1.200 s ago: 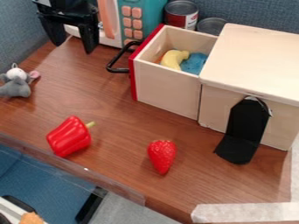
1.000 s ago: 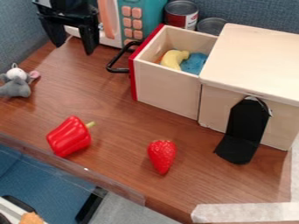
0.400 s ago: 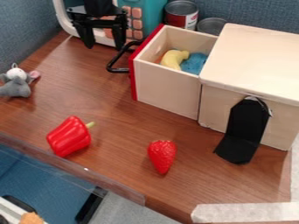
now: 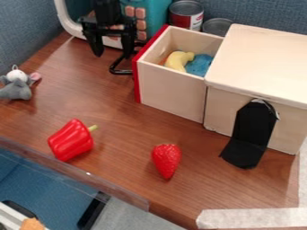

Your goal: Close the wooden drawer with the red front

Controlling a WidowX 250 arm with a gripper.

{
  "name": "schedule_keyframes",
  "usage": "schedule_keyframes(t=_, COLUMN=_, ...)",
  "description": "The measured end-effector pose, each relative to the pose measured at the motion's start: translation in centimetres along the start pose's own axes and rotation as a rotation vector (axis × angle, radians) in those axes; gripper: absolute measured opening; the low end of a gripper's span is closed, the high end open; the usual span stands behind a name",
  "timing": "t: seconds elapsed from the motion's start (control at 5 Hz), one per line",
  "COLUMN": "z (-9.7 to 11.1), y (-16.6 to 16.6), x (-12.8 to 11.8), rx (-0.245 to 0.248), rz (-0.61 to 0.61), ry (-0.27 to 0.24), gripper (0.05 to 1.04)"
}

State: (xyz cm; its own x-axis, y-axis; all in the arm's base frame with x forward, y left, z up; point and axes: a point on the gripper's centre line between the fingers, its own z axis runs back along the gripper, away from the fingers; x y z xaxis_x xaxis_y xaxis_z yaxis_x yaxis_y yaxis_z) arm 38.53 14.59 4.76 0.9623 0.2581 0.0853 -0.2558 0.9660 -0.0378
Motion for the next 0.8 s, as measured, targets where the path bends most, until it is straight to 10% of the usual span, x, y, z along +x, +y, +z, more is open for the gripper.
schedule_keyframes(t=0.4, z=-2.7, y=-0.6, x=-0.8, rx=-0.036, rz=0.021, ry=0.063, gripper=0.865)
schedule_keyframes(t=0.8, z=-2.0, y=-2.6, x=-1.3, rx=-0.06, rz=-0.049, ry=0.037, gripper=0.296)
